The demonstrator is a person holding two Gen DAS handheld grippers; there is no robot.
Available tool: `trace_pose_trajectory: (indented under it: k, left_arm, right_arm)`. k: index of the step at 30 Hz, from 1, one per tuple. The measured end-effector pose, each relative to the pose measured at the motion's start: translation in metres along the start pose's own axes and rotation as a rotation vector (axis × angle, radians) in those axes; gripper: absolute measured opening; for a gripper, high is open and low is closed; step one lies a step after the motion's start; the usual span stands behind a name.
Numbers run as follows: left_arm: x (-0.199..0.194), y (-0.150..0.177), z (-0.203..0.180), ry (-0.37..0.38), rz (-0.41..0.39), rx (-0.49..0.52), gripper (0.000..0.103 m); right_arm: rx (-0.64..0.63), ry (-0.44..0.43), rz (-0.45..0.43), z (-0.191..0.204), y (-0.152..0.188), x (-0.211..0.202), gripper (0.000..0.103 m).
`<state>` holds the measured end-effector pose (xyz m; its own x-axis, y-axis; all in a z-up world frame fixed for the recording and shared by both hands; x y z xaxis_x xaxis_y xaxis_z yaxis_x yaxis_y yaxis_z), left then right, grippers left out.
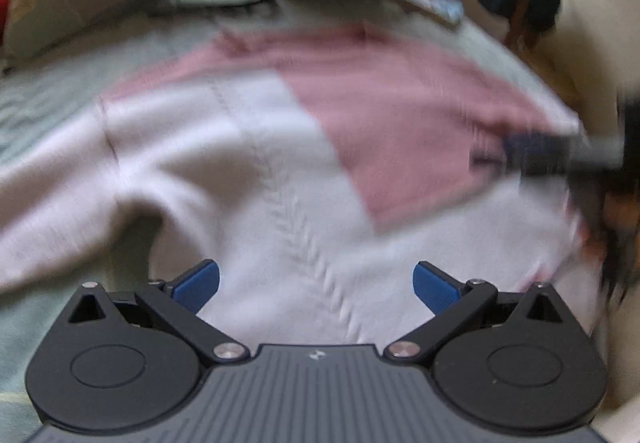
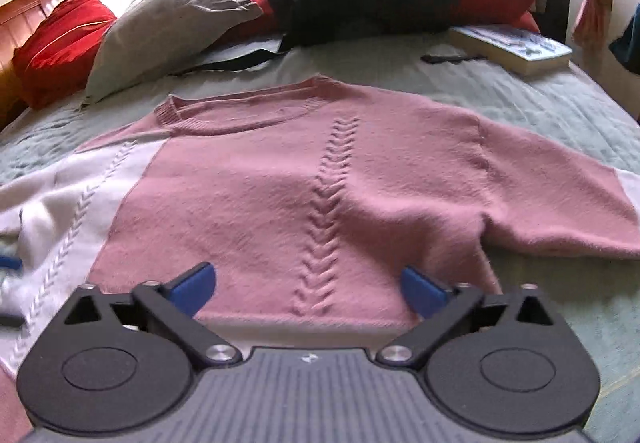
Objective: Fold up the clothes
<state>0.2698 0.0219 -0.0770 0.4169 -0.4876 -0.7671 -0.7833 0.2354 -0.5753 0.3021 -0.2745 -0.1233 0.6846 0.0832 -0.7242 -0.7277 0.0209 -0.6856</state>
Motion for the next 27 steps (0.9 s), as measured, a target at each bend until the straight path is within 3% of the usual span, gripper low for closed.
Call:
trace_pose_trajectory:
  k: [2,8,11,14,21,27]
  left_arm:
    - [0.001,-0.022,0.007,0.021,-0.044,-0.07,0.102]
    - [0.054,-0.071,0.043,0.012,0.013,-0.285,0.102]
    - [0.081,-0.082,0.068,-0.021,0.023,-0.357,0.102]
    - [0.096,-0.09,0.092,-0.034,-0.028,-0.435,0.102]
    - [0.123,-0.133,0.127,-0.131,-0.114,-0.51,0.102]
    - [0.112,-0.145,0.119,-0.196,-0.108,-0.484,0.102]
  right_arm:
    - [-0.005,-0.007,-0.001,0.0,0.005,-0.003,0.103]
    - [0.01,-0.052,-0.01,-0.005,0.006,-0.008,0.103]
    - [0.005,-0.069,-0.016,-0.004,0.003,-0.005,0.103]
    - [0.005,-0.075,-0.03,-0.002,0.003,0.001,0.103]
    - [0.024,-0.1,-0.074,-0.004,0.006,0.004,0.103]
    - [0.02,-0.114,-0.094,-0.003,0.012,0.0,0.103]
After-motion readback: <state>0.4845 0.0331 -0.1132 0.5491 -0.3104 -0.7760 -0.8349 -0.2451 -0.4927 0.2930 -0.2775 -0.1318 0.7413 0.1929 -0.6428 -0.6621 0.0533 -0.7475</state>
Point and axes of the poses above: each gripper's, at about its wrist camera, not at the fingertips, and x roughly the way its jaws point, z to its left, y to its underside, the point moved 2 cm from there along x, roughly the way its jaws point, and after that the axes turned 4 degrees about y, right-handed, at the moved point
